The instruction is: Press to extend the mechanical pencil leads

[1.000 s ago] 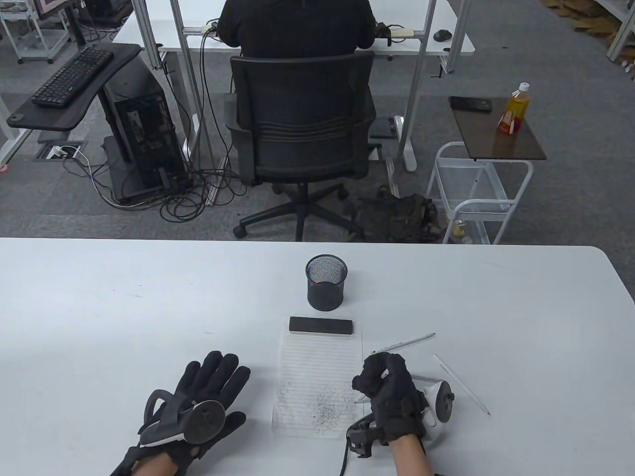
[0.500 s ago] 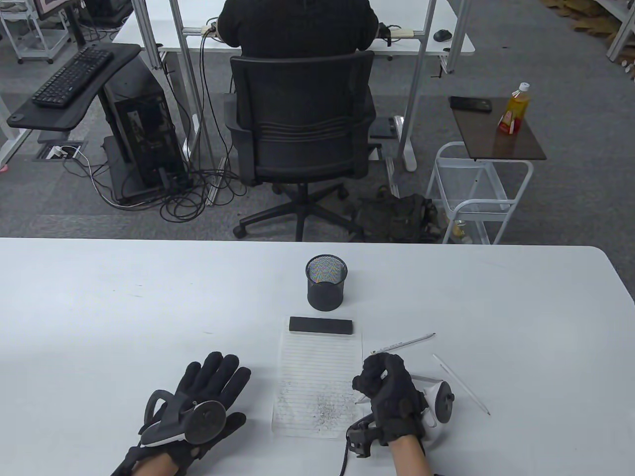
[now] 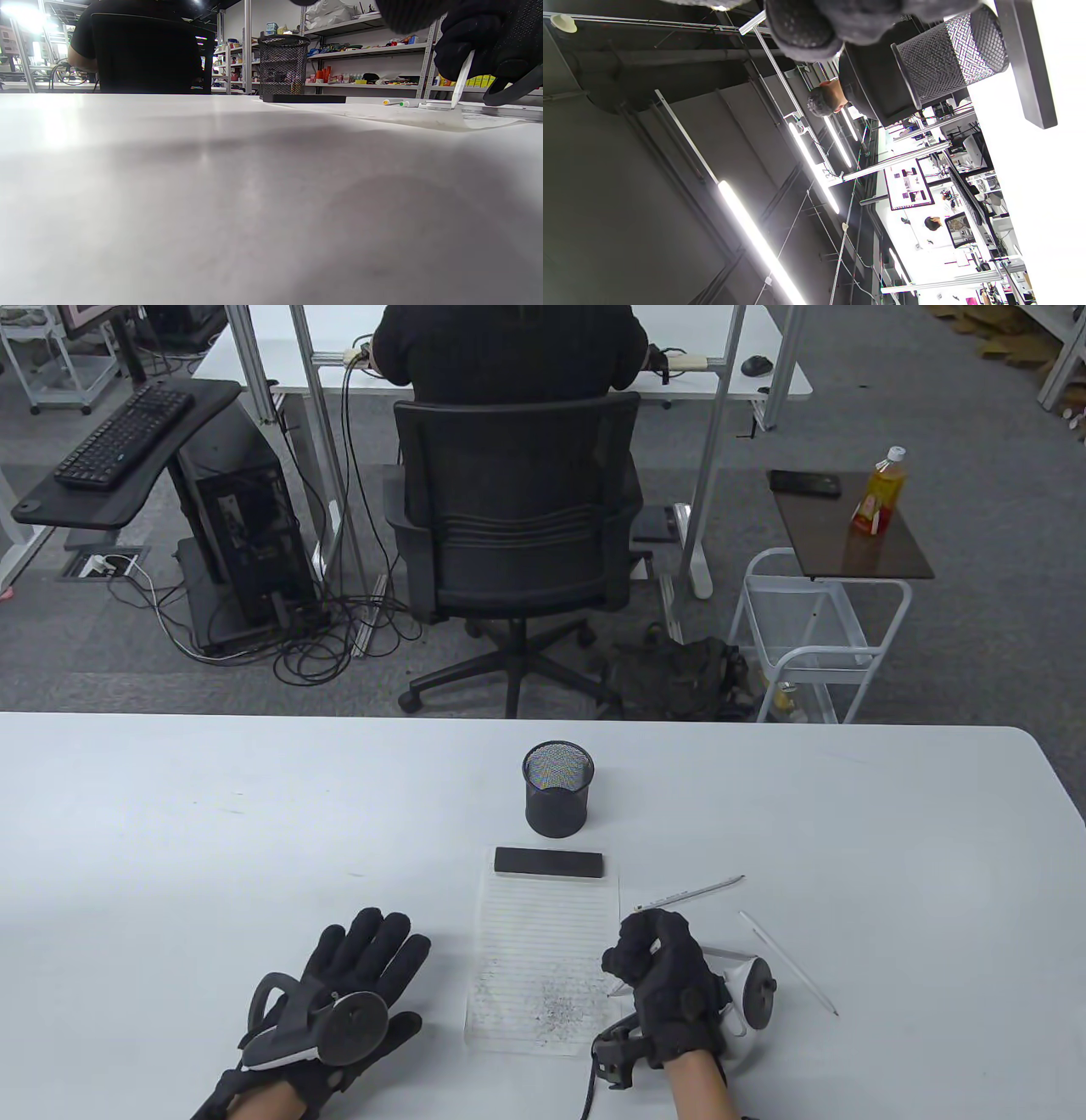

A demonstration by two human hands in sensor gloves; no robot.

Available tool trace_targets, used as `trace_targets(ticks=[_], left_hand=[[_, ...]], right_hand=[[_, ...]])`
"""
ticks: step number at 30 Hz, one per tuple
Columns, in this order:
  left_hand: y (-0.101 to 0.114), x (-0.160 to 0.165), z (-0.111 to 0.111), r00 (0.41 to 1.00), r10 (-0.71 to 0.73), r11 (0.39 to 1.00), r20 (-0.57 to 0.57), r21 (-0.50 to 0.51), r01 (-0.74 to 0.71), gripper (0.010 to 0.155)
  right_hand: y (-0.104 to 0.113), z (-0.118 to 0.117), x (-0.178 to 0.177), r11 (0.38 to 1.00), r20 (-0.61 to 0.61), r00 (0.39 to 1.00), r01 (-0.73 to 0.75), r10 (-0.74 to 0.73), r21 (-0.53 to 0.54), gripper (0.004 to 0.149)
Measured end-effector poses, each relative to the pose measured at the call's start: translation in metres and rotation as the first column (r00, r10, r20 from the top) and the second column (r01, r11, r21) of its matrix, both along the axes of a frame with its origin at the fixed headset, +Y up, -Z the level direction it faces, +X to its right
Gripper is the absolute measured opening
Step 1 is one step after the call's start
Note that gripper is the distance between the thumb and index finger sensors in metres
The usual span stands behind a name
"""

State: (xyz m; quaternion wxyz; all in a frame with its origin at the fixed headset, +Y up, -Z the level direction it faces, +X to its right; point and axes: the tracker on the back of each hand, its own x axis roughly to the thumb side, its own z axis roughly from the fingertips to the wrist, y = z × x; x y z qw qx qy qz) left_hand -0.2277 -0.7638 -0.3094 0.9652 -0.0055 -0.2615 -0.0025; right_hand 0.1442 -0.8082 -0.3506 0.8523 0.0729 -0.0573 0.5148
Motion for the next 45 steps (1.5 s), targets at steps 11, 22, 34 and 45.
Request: trace_targets(ticks=[11,22,34,45], left_hand=[[0.0,0.001,0.0,1.0,-0.007,1.0,0.003,-0.001,0.007,0.083],[-0.001,0.002,0.0,1.0,-0.013,1.0,0.003,-0.001,0.013,0.082],[-0.001,0.003,0.0,1.0,-0.016,1.0,0.006,-0.004,0.016,0.082],[0.001,0.001,0.0,1.0,-0.012,1.0,-0.001,0.008,0.012,0.082]], right_hand=[[0.001,0.0,-0.001,1.0,0.0,1.0,-0.027,0.027,0.01,0.054],[0.001,-0.001,-0.002,0.999,0.002,0.999,-0.046,0.046,0.013,0.053],[0.013,-0.001,-0.003,0.998,-0.045,0.999,0.003,0.0,0.066,0.066],[0.08,0.009,0.008,0.585,-0.112,0.575,-0.798,0.811,0.142,0.055]])
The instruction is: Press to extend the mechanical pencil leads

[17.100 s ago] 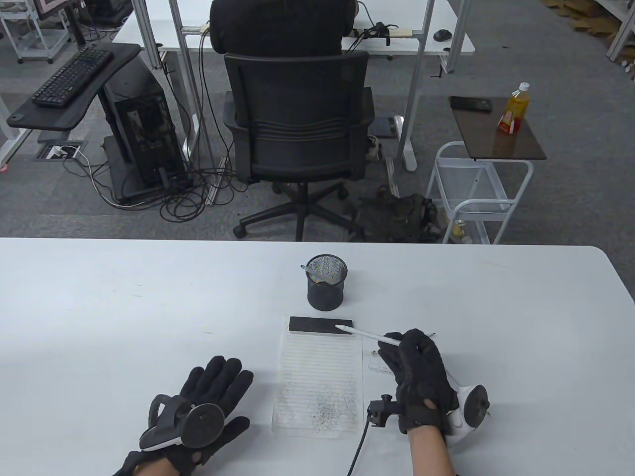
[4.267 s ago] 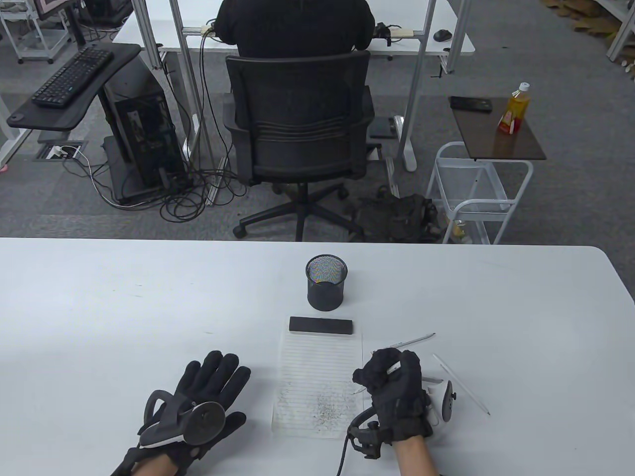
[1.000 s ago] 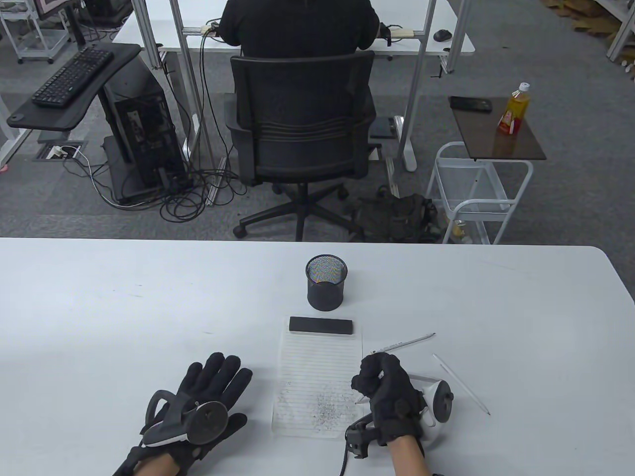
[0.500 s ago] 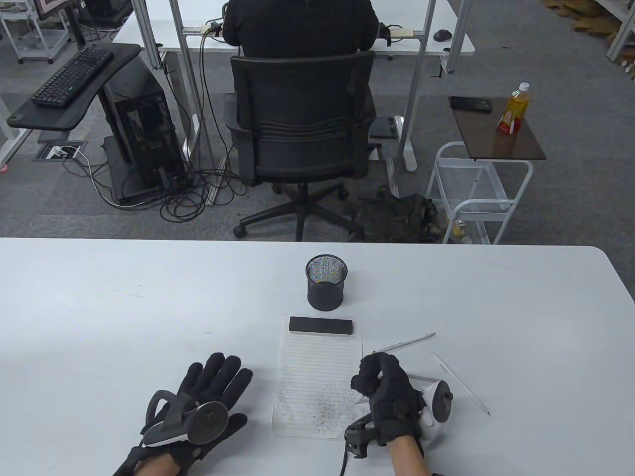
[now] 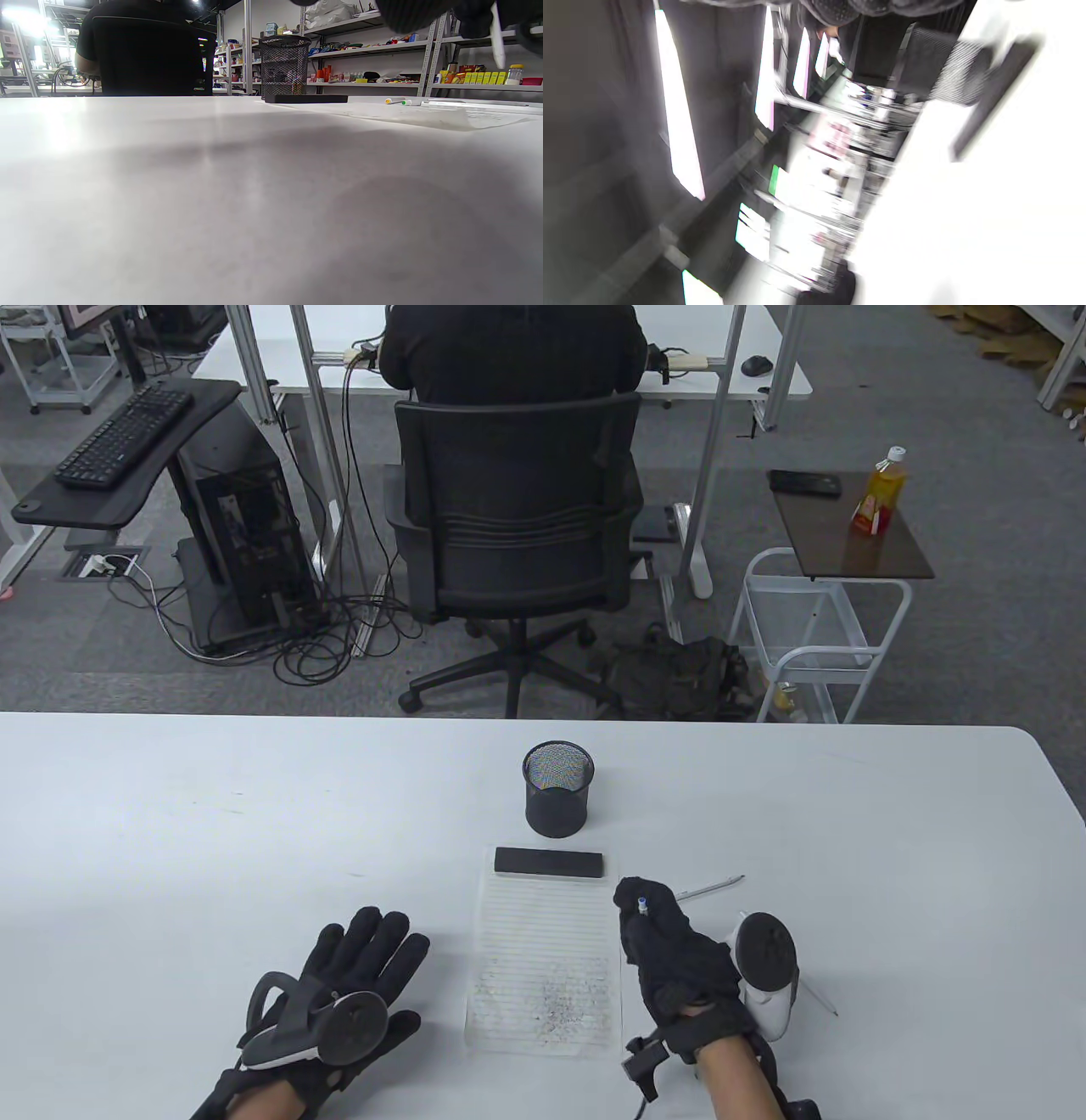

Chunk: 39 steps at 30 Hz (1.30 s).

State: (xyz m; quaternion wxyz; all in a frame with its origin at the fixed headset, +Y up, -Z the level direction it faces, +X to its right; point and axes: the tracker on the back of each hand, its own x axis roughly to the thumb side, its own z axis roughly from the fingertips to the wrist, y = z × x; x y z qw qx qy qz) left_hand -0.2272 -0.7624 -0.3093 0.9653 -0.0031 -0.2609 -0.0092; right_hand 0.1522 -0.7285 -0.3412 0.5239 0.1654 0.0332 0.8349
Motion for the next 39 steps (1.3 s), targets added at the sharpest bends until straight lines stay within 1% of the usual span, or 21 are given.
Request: trace_targets(ticks=[1,2,3,4,5,9,10,12,14,15,16,19,23,25,28,31,36,39], left_hand=[[0.0,0.0,0.0,1.0,0.001,1.0,0.001,0.002,-0.001,0.083],[0.0,0.0,0.0,1.0,0.003,1.0,0.002,0.003,-0.003,0.082],[0.0,0.0,0.0,1.0,0.003,1.0,0.004,0.004,-0.003,0.083],[0.0,0.0,0.0,1.0,0.003,1.0,0.004,0.004,-0.003,0.083],[0.0,0.0,0.0,1.0,0.001,1.0,0.003,0.004,-0.001,0.083],[0.001,-0.001,0.0,1.0,0.005,1.0,0.003,0.008,-0.005,0.083],[0.001,-0.001,0.0,1.0,0.006,1.0,0.003,0.009,-0.006,0.083],[0.001,-0.001,0.0,1.0,0.008,1.0,0.002,0.011,-0.008,0.083],[0.001,-0.001,0.001,1.0,0.009,1.0,0.002,0.01,-0.009,0.083],[0.001,-0.001,0.0,1.0,0.008,1.0,0.003,0.009,-0.009,0.083],[0.0,-0.001,0.0,1.0,-0.001,1.0,0.003,0.008,0.001,0.083],[-0.001,-0.001,0.0,1.0,-0.012,1.0,0.004,0.007,0.012,0.083],[-0.002,0.0,0.0,1.0,-0.008,1.0,0.005,0.005,0.008,0.083],[-0.001,0.0,0.0,1.0,-0.006,1.0,0.004,0.004,0.006,0.082],[-0.002,0.0,0.0,1.0,-0.004,1.0,0.006,0.005,0.004,0.083],[-0.003,-0.001,-0.002,1.0,-0.003,1.0,0.005,-0.005,0.003,0.083],[-0.005,-0.003,-0.005,1.0,-0.019,1.0,0.001,-0.004,0.019,0.082],[-0.006,-0.006,-0.006,1.0,-0.006,1.0,-0.009,-0.012,0.006,0.082]], right_hand=[[0.001,0.002,0.001,0.99,-0.024,0.99,-0.138,0.138,0.011,0.055],[0.001,0.006,0.003,0.961,-0.025,0.961,-0.277,0.277,0.008,0.054],[0.0,0.008,0.006,0.922,-0.027,0.922,-0.387,0.387,-0.001,0.053],[-0.002,0.01,0.009,0.891,-0.036,0.891,-0.454,0.453,-0.008,0.053],[-0.005,0.012,0.013,0.869,-0.046,0.869,-0.495,0.493,-0.026,0.052],[-0.021,0.013,0.03,0.825,-0.061,0.833,-0.554,0.551,-0.112,0.052],[-0.024,0.013,0.032,0.812,-0.055,0.82,-0.572,0.57,-0.116,0.052],[-0.031,0.012,0.036,0.747,-0.048,0.753,-0.657,0.656,-0.105,0.053],[-0.037,0.012,0.035,0.635,-0.041,0.637,-0.771,0.77,-0.045,0.054],[-0.038,0.013,0.034,0.607,-0.042,0.608,-0.794,0.793,-0.027,0.054],[-0.04,0.014,0.031,0.537,-0.037,0.537,-0.843,0.843,0.01,0.054],[-0.043,0.015,0.025,0.426,-0.04,0.424,-0.904,0.905,0.048,0.054],[-0.046,0.016,0.018,0.318,-0.013,0.318,-0.942,0.948,0.109,0.052],[-0.047,0.017,0.016,0.286,0.005,0.29,-0.946,0.957,0.152,0.05],[-0.045,0.019,0.013,0.258,0.04,0.271,-0.944,0.962,0.206,0.048],[-0.045,0.019,0.013,0.258,0.055,0.277,-0.939,0.959,0.229,0.046],[-0.045,0.019,0.016,0.282,0.057,0.304,-0.929,0.951,0.238,0.044],[-0.045,0.019,0.017,0.291,0.06,0.314,-0.924,0.947,0.246,0.044]])
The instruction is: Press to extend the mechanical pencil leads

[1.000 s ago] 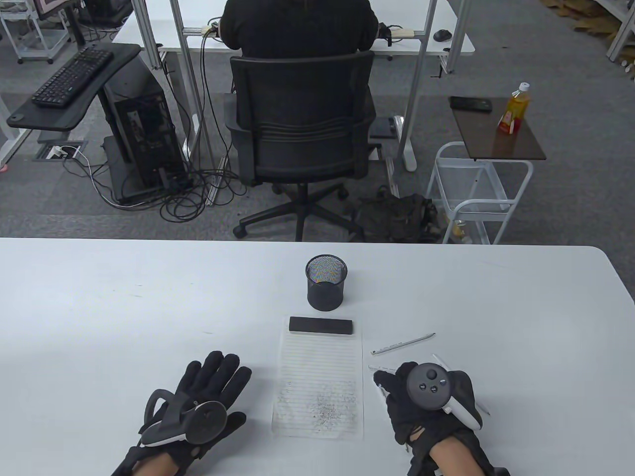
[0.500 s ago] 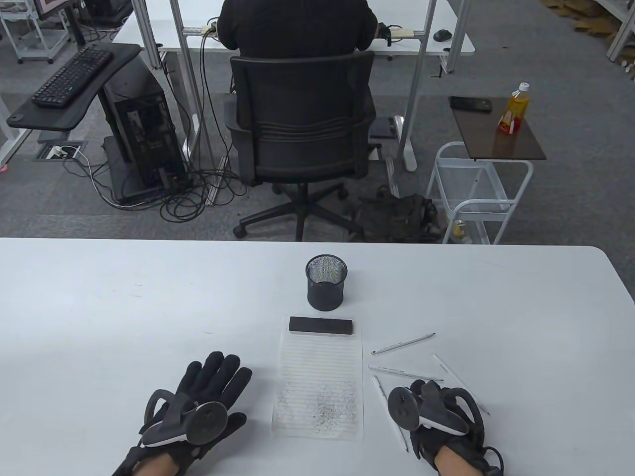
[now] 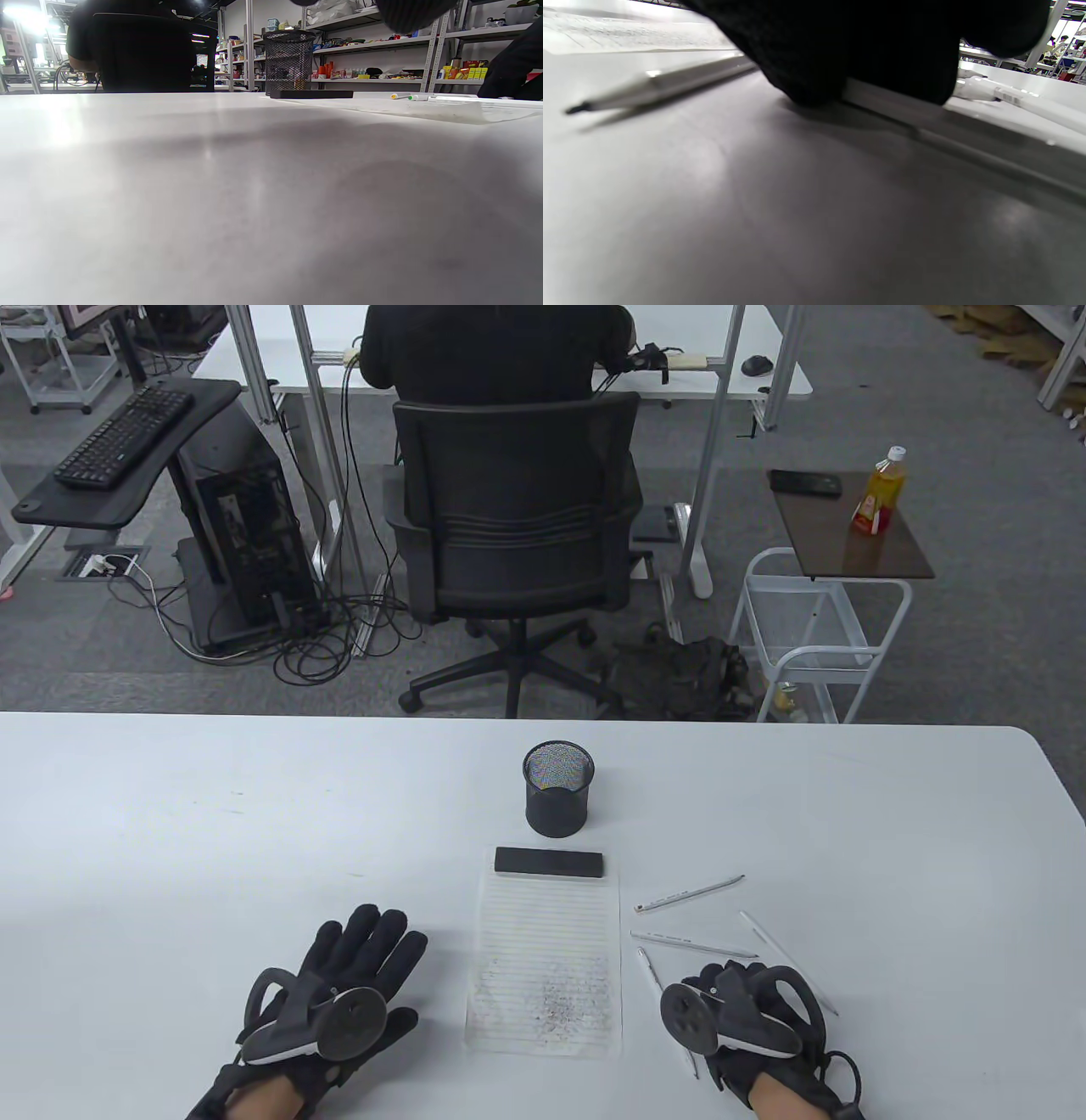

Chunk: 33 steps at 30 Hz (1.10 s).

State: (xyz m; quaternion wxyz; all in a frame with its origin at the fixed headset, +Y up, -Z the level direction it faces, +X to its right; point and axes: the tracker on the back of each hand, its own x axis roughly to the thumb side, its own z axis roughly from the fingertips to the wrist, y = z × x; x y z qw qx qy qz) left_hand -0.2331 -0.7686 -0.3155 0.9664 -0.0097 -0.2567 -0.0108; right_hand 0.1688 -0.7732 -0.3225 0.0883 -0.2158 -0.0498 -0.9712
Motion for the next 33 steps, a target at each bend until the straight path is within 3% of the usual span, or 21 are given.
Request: trace_targets(ticks=[8,9,12,16,20,22,26,33], left_hand=[[-0.002,-0.002,-0.002,1.0,0.006,1.0,-0.004,-0.008,-0.006,0.082],[0.0,-0.002,-0.002,1.0,0.009,1.0,-0.004,-0.004,-0.009,0.083],[0.004,-0.005,-0.001,1.0,0.027,0.999,-0.004,0.017,-0.027,0.082],[0.01,-0.007,0.0,1.0,0.023,0.998,-0.007,0.052,-0.023,0.082],[0.016,-0.01,0.004,0.997,0.073,0.995,-0.013,0.068,-0.072,0.083],[0.019,-0.01,0.006,0.995,0.1,0.992,-0.01,0.073,-0.099,0.083],[0.024,-0.008,0.009,0.993,0.116,0.988,0.002,0.099,-0.115,0.084],[0.024,-0.005,0.011,0.991,0.135,0.985,0.01,0.103,-0.135,0.087]], right_hand=[[0.003,-0.001,0.006,0.999,0.021,0.999,0.038,-0.037,-0.017,0.042],[0.012,0.0,0.006,0.998,0.044,0.998,0.056,-0.056,-0.009,0.042],[0.052,0.012,0.002,0.952,0.034,0.971,0.226,-0.238,0.205,0.051],[0.085,0.031,-0.013,0.852,-0.057,0.897,0.435,-0.438,0.291,0.058],[0.071,0.042,-0.017,0.713,-0.11,0.811,0.561,-0.574,0.42,0.068],[0.057,0.037,-0.018,0.739,-0.049,0.78,0.609,-0.624,0.289,0.077],[0.045,0.035,-0.011,0.764,-0.035,0.803,0.58,-0.596,0.284,0.083],[0.041,0.035,-0.008,0.764,-0.031,0.8,0.583,-0.599,0.278,0.083]])
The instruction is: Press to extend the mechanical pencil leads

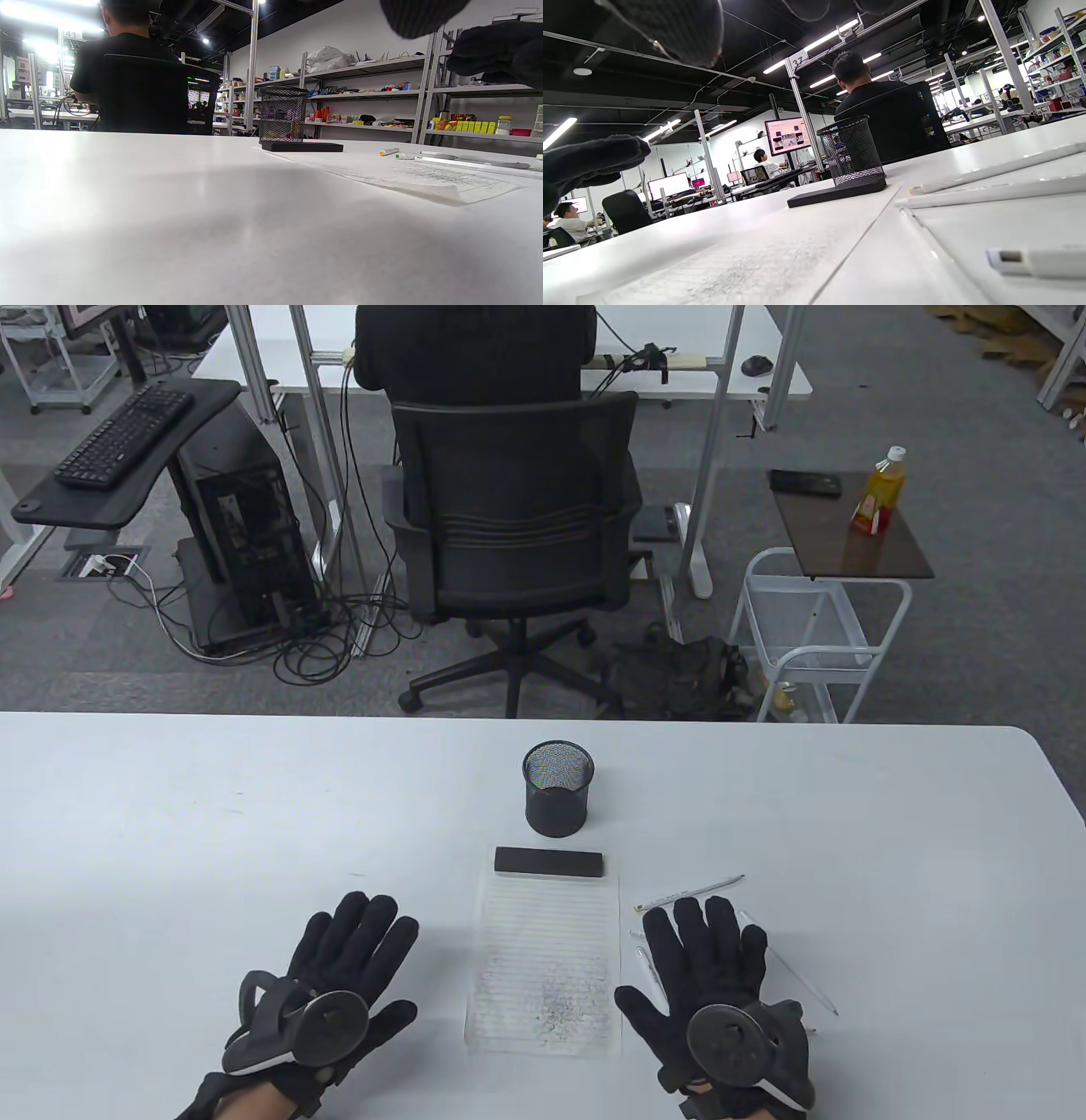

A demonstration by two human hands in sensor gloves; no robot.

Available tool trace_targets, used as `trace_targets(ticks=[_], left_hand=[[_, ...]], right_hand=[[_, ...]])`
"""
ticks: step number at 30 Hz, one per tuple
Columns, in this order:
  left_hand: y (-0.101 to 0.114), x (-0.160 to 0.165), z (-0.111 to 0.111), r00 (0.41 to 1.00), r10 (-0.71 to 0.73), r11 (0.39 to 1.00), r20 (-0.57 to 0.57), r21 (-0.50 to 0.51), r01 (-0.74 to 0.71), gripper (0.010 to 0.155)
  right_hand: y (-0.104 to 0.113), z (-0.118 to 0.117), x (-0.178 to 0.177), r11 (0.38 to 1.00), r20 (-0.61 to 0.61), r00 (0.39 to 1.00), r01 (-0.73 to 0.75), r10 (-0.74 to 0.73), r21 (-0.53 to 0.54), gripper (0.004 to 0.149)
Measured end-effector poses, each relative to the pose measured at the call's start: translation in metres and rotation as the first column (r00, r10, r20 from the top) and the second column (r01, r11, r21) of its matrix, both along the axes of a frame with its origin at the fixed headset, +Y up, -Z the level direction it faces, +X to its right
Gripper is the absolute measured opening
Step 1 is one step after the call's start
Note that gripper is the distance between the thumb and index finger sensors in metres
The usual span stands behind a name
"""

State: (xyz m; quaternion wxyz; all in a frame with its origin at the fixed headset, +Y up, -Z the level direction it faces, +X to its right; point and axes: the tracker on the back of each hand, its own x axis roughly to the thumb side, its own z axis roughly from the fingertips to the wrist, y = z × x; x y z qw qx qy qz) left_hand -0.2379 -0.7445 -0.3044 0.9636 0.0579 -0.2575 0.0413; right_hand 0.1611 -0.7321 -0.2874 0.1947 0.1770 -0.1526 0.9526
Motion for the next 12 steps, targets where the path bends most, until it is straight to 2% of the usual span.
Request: trace_targets(ticks=[5,12], left_hand=[[0.0002,-0.0005,0.0004,1.0,-0.006,1.0,-0.001,0.012,0.006,0.087],[-0.001,0.0,0.0014,1.0,-0.003,1.0,-0.002,0.006,0.003,0.087]], right_hand=[[-0.0034,-0.0007,-0.0015,1.0,-0.031,1.0,-0.001,0.0,-0.031,0.082],[-0.0011,0.0023,-0.0063,1.0,-0.046,0.999,-0.005,0.004,-0.019,0.081]])
